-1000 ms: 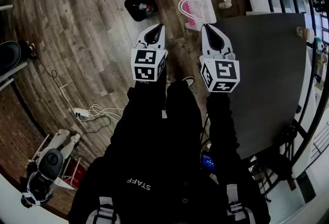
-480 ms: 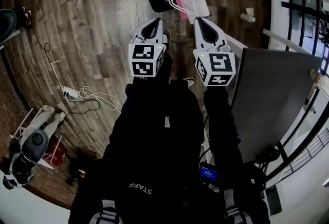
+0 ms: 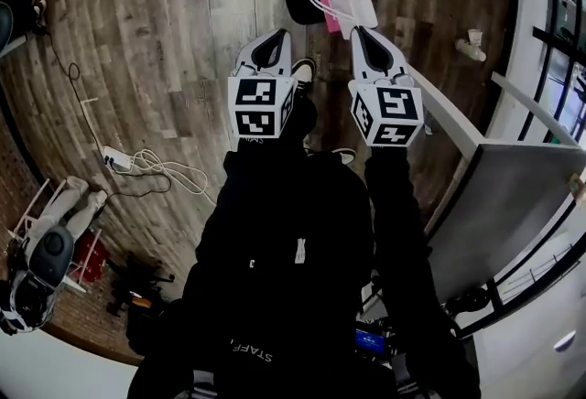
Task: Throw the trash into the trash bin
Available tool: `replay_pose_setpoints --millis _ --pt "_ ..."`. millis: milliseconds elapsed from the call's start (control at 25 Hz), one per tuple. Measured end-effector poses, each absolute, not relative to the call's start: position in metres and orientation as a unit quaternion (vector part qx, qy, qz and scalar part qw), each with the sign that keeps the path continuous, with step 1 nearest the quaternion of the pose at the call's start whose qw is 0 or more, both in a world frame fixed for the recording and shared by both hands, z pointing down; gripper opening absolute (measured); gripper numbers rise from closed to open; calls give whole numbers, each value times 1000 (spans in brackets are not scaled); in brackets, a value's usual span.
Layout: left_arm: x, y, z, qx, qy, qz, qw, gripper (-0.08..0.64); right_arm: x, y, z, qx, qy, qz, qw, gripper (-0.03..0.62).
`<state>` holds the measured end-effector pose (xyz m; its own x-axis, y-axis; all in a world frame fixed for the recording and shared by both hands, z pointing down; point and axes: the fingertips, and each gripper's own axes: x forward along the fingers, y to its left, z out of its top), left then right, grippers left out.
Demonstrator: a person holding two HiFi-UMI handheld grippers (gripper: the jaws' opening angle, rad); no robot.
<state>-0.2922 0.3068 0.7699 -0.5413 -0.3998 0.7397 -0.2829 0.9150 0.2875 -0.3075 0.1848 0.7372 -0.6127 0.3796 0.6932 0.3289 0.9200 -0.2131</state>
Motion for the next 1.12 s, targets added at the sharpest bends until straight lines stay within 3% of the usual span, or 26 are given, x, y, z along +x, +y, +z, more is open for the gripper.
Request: replay_pose_setpoints --millis 600,1040,1120 --pt "-296 325 928 179 -867 -74 460 0 -316 206 935 -193 -876 53 440 18" --pt "-296 331 962 173 -865 -73 465 0 -324 209 986 -191 -868 62 453 22" --pt "-297 332 962 175 -865 -72 464 0 -324 211 986 -193 -866 62 458 68"
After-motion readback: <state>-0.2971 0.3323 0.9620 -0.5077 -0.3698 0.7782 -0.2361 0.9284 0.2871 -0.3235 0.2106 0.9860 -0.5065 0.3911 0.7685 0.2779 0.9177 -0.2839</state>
